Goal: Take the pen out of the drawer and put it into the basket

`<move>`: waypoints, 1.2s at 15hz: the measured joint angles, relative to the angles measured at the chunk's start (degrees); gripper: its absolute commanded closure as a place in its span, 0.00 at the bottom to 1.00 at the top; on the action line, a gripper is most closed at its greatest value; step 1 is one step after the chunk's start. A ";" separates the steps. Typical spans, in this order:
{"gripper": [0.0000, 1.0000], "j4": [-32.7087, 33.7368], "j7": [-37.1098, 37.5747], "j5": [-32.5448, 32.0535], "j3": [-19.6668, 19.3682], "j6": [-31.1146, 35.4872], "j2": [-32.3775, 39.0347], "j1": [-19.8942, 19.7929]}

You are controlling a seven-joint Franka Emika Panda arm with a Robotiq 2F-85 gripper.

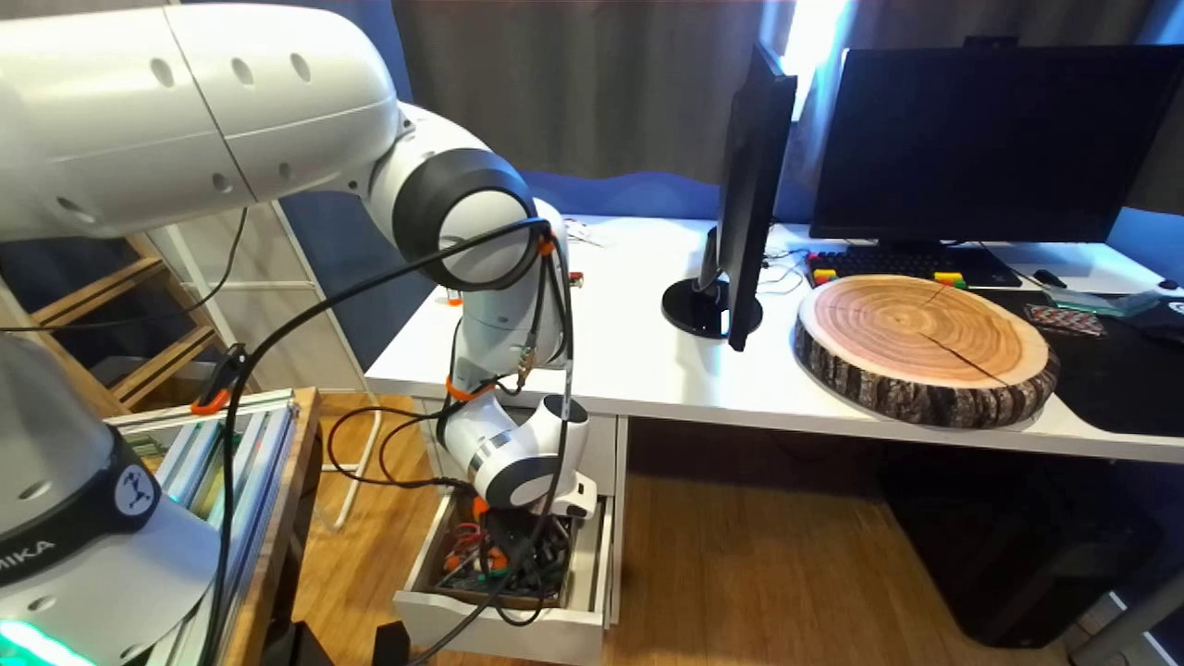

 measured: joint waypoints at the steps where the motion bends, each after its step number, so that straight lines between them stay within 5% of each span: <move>1: 0.97 0.01 0.39 0.04 0.08 0.00 -0.05 0.00; 9: 0.97 -2.84 0.65 0.08 0.87 1.35 -2.88 -1.20; 18: 0.97 -14.63 -0.96 -0.21 -0.72 2.57 -14.43 -1.37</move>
